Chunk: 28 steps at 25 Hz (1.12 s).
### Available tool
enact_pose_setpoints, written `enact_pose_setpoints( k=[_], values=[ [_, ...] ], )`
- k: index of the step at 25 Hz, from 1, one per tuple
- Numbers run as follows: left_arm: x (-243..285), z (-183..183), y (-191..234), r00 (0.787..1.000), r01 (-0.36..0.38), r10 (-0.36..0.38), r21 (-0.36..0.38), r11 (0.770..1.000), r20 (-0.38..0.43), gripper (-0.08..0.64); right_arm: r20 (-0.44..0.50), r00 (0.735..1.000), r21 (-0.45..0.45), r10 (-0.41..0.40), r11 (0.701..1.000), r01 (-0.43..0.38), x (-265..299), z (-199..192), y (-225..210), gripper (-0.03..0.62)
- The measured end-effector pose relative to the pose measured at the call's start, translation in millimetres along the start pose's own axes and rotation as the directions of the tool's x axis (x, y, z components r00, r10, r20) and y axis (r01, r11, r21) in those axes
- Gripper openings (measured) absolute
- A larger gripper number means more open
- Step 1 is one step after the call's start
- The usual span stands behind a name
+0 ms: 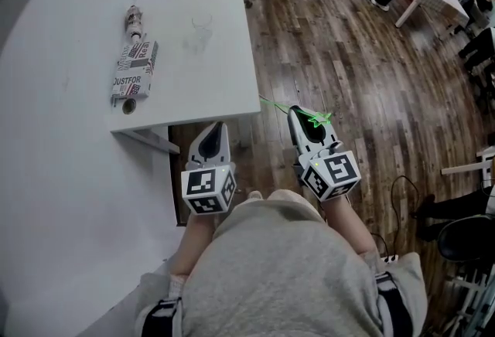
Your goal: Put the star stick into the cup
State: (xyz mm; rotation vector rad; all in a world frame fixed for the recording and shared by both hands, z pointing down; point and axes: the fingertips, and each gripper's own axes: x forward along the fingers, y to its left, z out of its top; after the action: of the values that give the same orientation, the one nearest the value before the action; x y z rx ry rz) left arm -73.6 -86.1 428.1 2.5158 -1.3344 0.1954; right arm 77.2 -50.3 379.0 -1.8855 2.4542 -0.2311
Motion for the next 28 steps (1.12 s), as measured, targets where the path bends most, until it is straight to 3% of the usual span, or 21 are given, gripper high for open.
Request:
enact_pose_setpoints(
  k=[12,28],
  values=[
    [38,-1,16,0.999,-0.025,0.024,-0.016,1.0,-0.023,0.009,0.002,1.0,0.012,0.016,1.0,-0.016,43,4,-26,0.009],
    [160,49,65,0.992,-0.124,0.123,-0.015,0.992,-0.007,0.01,0.006,0.989,-0.013,0.148,0.989,-0.148,192,34,-84,0.009]
  ],
)
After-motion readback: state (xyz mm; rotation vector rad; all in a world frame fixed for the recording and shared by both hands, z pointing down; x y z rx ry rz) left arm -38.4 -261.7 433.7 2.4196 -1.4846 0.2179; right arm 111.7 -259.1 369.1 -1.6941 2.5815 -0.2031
